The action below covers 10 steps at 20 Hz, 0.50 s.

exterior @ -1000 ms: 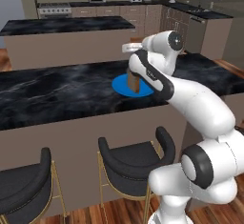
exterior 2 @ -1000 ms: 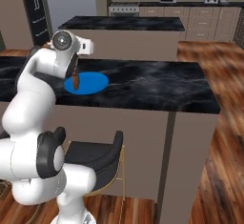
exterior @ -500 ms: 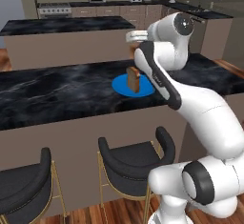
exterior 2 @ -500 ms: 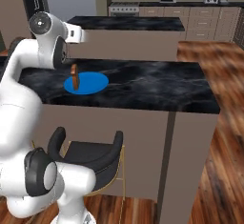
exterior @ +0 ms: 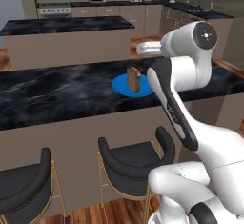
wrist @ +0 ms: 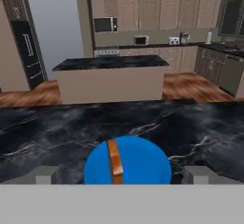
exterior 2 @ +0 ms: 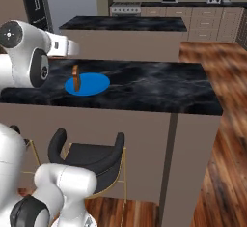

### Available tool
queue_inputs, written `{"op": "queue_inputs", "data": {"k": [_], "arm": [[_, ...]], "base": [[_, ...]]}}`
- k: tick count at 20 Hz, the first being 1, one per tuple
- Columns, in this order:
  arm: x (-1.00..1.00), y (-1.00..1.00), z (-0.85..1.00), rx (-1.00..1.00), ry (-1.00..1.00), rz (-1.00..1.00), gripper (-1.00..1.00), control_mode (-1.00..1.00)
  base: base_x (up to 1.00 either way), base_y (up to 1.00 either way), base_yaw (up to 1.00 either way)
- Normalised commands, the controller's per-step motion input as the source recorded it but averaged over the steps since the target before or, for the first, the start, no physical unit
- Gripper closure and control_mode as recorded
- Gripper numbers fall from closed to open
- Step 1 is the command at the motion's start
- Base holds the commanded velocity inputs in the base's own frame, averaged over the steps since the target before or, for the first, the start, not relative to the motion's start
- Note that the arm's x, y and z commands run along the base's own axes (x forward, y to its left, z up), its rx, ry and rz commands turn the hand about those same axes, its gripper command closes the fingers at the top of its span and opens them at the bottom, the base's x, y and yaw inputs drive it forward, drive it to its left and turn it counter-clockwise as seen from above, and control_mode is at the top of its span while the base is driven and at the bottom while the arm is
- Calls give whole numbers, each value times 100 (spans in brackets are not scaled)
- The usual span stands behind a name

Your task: Start the toaster. Once the lever pops up, take the bread to the plate on the dining counter.

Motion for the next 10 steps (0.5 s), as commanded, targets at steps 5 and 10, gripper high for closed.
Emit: {"op": "queue_inputs", "data": {"k": [5, 10], "arm": [[-100, -28, -1, 4, 5, 0, -100, -100], [-100, -16, -14, 5, 6, 0, -100, -100]], "base": [[0, 0, 0], [0, 0, 0]]}}
